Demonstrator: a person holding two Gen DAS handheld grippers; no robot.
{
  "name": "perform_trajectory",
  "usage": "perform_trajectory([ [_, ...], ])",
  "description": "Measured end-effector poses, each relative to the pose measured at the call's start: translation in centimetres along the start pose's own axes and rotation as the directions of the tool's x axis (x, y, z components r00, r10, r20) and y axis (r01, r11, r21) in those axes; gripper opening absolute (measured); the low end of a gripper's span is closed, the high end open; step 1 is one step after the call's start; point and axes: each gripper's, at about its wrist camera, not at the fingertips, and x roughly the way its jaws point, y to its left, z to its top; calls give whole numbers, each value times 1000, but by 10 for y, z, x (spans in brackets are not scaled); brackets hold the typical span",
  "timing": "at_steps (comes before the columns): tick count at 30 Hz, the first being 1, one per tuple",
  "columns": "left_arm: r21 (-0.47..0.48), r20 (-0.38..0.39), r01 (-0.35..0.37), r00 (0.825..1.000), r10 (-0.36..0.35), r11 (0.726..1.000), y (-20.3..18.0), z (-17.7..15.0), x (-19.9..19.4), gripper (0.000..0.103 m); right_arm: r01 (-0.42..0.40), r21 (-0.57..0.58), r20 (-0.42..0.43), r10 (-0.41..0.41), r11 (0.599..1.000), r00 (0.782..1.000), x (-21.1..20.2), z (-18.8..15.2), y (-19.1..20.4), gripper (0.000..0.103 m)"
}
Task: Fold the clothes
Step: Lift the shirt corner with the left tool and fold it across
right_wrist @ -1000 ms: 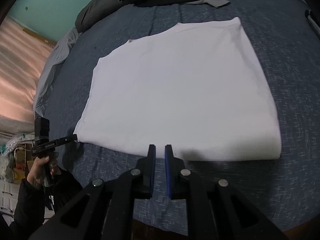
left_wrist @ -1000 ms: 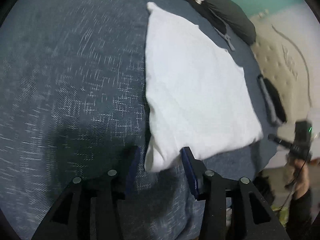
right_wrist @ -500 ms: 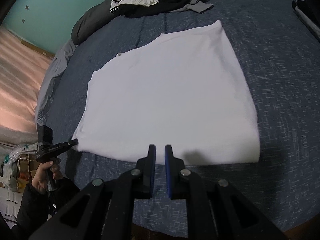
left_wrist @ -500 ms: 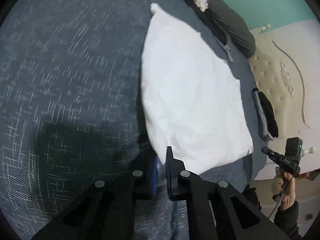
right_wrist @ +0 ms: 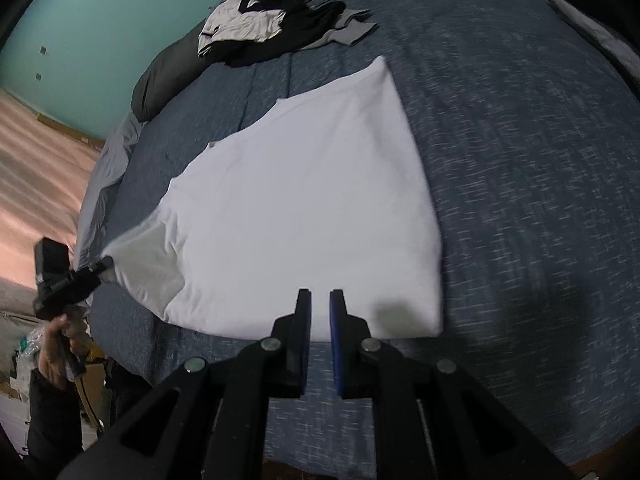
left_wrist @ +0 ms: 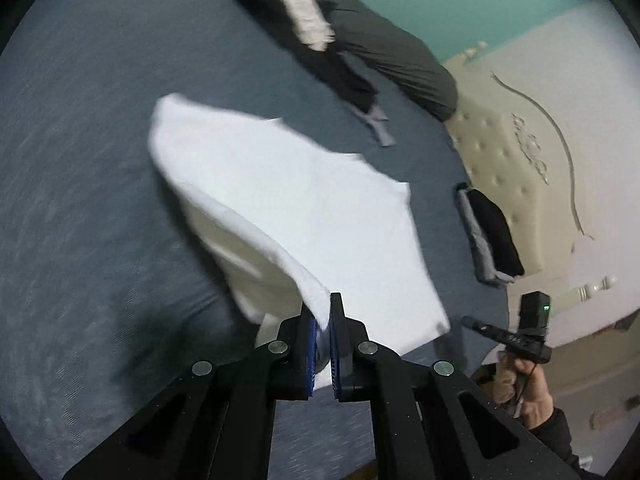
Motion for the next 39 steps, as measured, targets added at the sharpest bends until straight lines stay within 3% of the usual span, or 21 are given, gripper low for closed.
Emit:
perform_trajectory([
  [6,168,-54,58,997,-49,984,-121,32,55,5,-14,34,35,13,999,999,-25,4,-33,8],
  [10,303,-138,93,989,-53,948,-205,27,117,5,-22,48,54,19,999,998,-42,4,-52,8],
  [15,378,-331,96,943,38,921,-250,-22,226,6,-33,71,57,28,997,998,-54,2,-71,8],
  [17,386,-371,77,925,78,919,-248,-37,251,6,-40,74,52,36,996,998,-54,0,-75,8],
  [20,350,-390,80,918,68,933,-234,-42,254,8,-61,69,31,59,996,998,-46,-2,-72,8],
  [22,324,-367,76,929,51,943,-229,-33,243,21,-58,65,19,57,996,998,-37,0,-67,8],
  [23,313,-348,73,936,43,947,-225,-27,234,36,-57,62,12,56,996,998,-33,1,-65,8],
  [24,301,-329,70,944,35,951,-222,-21,225,41,-56,60,6,55,997,998,-29,3,-63,8],
  [26,299,-294,52,955,40,953,-214,-10,207,41,-53,55,-7,54,997,999,-21,5,-59,10],
  [29,305,-254,4,964,77,952,-193,-1,183,41,-50,49,-26,51,998,998,-8,9,-52,29],
  [30,307,-251,-11,964,92,952,-184,-1,178,41,-48,46,-33,50,998,998,-4,10,-50,29],
  [39,335,-289,-100,935,203,937,-118,-31,165,41,15,39,-97,-11,999,995,31,15,-46,30],
])
